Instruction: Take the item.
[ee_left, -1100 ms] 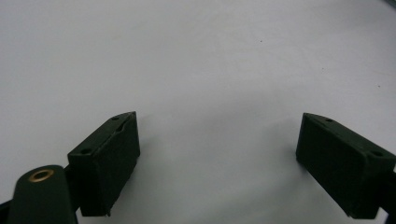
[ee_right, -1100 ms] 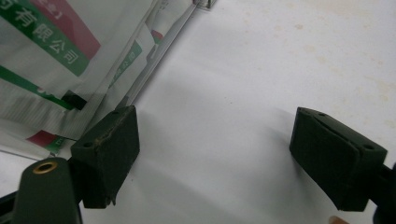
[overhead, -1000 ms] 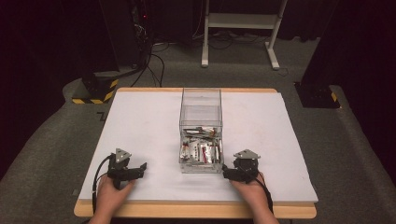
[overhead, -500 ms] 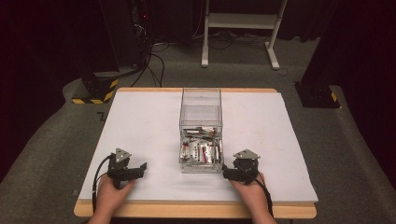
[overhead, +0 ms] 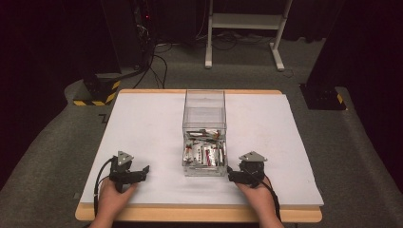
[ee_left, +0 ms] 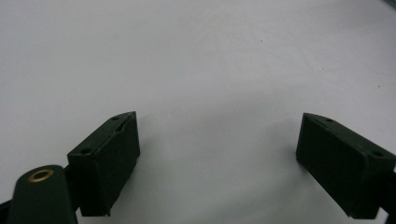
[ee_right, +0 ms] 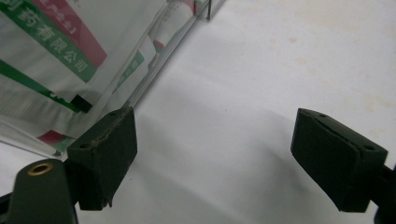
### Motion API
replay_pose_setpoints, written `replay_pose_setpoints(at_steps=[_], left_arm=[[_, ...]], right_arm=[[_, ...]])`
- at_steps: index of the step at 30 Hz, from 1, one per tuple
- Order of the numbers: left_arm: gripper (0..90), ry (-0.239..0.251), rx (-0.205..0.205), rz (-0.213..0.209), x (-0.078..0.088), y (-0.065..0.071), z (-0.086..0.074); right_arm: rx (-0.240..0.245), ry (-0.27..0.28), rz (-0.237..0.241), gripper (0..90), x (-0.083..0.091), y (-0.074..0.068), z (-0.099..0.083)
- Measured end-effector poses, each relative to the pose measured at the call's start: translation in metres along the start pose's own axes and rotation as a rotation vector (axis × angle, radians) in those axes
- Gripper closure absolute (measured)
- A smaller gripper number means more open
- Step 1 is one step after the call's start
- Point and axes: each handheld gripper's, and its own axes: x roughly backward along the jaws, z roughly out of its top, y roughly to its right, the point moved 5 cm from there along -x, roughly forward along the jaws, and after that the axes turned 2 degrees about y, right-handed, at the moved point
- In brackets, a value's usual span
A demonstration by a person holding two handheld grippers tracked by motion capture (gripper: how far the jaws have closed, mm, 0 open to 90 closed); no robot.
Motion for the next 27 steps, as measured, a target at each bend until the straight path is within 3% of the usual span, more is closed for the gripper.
replay_pose_setpoints(at_steps=[4,17,22,27], left_arm=[[13.7,0.0,-0.002,0.001,0.0,0.0,0.0],[13.6,-0.001,-0.001,-0.001,0.0,0.0,0.0],[13.7,-0.001,-0.001,-0.001,0.0,0.0,0.0],[13.7,-0.001,0.0,-0.001,0.0,0.0,0.0]], right_arm=[[-0.004,0.035,0.005,14.5,0.001,0.002,0.002],[0.004,0.05,-0.004,13.9,0.006,0.003,0.006],[0.028,0.057,-0.02,13.4,0.01,0.003,0.008],[0.016,0.063,-0.011,13.8,0.013,0.003,0.011]])
